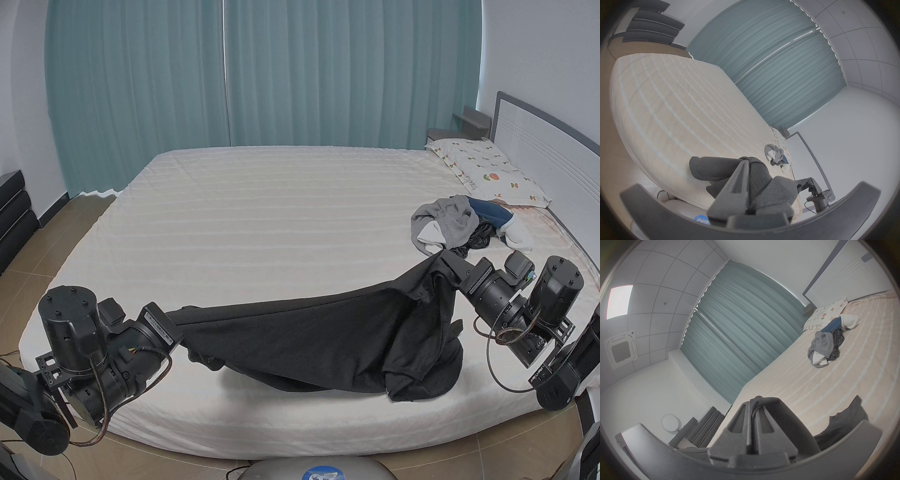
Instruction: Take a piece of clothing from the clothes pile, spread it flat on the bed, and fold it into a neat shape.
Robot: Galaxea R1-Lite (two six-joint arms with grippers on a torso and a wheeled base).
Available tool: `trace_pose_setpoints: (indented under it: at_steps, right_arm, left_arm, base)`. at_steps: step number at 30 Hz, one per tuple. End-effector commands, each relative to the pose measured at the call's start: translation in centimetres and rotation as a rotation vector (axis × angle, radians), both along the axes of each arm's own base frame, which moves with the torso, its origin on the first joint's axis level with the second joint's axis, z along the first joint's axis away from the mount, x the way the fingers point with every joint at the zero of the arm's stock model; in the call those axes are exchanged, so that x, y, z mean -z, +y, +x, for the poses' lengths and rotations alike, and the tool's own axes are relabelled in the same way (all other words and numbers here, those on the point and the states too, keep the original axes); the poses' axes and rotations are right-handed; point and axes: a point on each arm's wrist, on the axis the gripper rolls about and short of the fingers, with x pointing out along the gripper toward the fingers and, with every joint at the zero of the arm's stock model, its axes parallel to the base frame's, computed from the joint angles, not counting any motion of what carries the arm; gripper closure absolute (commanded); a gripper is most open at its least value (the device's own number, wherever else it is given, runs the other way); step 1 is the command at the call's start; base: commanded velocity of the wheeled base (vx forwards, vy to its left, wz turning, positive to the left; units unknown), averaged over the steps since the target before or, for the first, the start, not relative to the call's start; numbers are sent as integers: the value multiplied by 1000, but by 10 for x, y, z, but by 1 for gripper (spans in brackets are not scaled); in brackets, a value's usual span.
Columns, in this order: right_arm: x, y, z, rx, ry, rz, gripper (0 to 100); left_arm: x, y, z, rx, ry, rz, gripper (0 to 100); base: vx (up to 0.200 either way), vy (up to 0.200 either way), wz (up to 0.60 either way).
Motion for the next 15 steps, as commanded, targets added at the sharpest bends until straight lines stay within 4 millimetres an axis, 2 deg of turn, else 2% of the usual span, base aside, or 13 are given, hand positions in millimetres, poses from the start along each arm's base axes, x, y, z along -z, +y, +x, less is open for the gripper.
trace_pose_setpoints:
  at_steps: [1,2,9,15]
  right_arm:
    - [-3,0,-3,-4,-12,4,100]
    - [-3,1,-3,-3,-14,5,100]
    - [-9,-2,-10,-11,-31,7,100]
    - [-24,-1,-30,-46,-88,16,100]
  left_arm:
    - [3,-1,2,-4,12,1,100]
    - [3,-1,2,-4,12,1,100]
    - [2,-1,2,-2,11,0,100]
    - [-4,0,-2,3,-15,-7,100]
  base:
    - [0,0,0]
    - [0,0,0]
    - [-200,0,0]
    - [-200,0,0]
